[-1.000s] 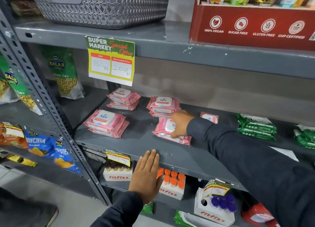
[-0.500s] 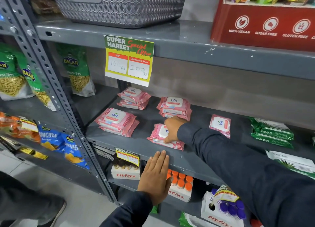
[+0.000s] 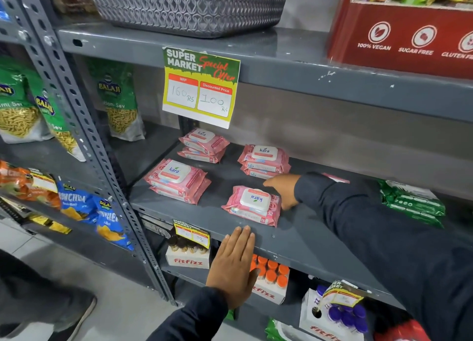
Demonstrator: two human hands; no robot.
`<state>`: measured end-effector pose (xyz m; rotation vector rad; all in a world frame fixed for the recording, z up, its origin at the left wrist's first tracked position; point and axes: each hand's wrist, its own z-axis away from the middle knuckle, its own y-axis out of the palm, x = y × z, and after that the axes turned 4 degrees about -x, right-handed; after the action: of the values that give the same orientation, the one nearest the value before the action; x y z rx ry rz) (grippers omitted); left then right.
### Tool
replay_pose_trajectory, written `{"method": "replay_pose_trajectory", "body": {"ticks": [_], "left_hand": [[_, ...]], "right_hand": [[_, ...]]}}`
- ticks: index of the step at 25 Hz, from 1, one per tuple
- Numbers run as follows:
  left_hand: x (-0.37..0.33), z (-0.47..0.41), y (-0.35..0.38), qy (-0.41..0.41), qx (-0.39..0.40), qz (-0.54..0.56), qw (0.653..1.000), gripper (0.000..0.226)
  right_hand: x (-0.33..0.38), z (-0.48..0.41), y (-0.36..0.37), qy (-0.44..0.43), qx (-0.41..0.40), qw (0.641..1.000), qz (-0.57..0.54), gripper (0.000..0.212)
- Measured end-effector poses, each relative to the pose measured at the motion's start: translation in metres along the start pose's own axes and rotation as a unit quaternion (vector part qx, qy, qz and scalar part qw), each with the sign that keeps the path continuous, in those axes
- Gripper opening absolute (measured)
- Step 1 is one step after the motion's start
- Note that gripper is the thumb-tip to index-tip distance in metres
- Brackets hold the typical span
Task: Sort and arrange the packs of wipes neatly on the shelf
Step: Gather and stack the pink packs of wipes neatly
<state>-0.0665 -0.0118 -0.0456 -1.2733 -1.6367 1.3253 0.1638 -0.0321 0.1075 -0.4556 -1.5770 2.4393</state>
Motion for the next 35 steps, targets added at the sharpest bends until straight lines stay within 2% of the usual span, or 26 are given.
{"method": "replay_pose_trajectory", "body": {"ticks": [3,5,7,8,11,15,17,20,22,24,29,32,35], "left_hand": [[0.000,0.000,0.002,0.002,0.005,0.004,1.000,0.073],[0.000,0.000,0.003,0.003,0.005,0.009,1.000,0.075],[0.000,0.000,0.002,0.002,0.007,0.010,1.000,0.075],[0.000,0.000,0.002,0.002,0.008,0.007,1.000,0.075],[-0.001,-0.001,0.000,0.001,0.012,0.004,1.000,0.076],[-0.001,0.000,0.001,-0.007,0.022,-0.001,1.000,0.079],[-0.001,0.000,0.002,-0.007,0.020,0.003,1.000,0.080],[0.000,0.000,0.002,-0.010,0.024,-0.001,1.000,0.081],[-0.001,0.000,0.003,-0.012,0.022,0.015,1.000,0.082],[-0.002,0.001,0.005,-0.016,0.019,0.029,0.999,0.083],[-0.003,0.000,0.006,-0.016,0.019,0.026,0.999,0.084],[-0.003,0.000,0.004,-0.022,0.025,0.022,0.999,0.084],[-0.005,0.000,0.002,-0.016,0.024,0.026,0.999,0.084]], "right_hand": [[0.003,0.000,-0.001,-0.101,-0.065,0.983,0.141,0.041],[0.009,-0.006,-0.002,-0.189,-0.103,0.949,0.230,0.036],[0.015,-0.008,-0.003,-0.262,-0.120,0.905,0.313,0.041],[0.016,-0.008,-0.002,-0.278,-0.120,0.892,0.336,0.051],[0.013,-0.006,0.000,-0.307,-0.116,0.873,0.362,0.073],[0.009,-0.015,-0.002,-0.340,-0.130,0.846,0.390,0.079],[0.008,-0.021,-0.002,-0.315,-0.128,0.865,0.370,0.073],[0.012,-0.026,-0.006,-0.196,-0.090,0.929,0.302,0.063],[0.008,-0.027,-0.010,-0.129,-0.065,0.965,0.220,0.059],[0.005,-0.026,-0.007,-0.096,-0.075,0.985,0.121,0.054],[0.009,-0.023,0.010,-0.057,-0.108,0.992,0.010,0.048],[0.011,-0.020,0.017,-0.022,-0.153,0.988,0.005,0.061],[0.021,-0.019,0.027,0.053,-0.190,0.980,0.036,0.073]]}}
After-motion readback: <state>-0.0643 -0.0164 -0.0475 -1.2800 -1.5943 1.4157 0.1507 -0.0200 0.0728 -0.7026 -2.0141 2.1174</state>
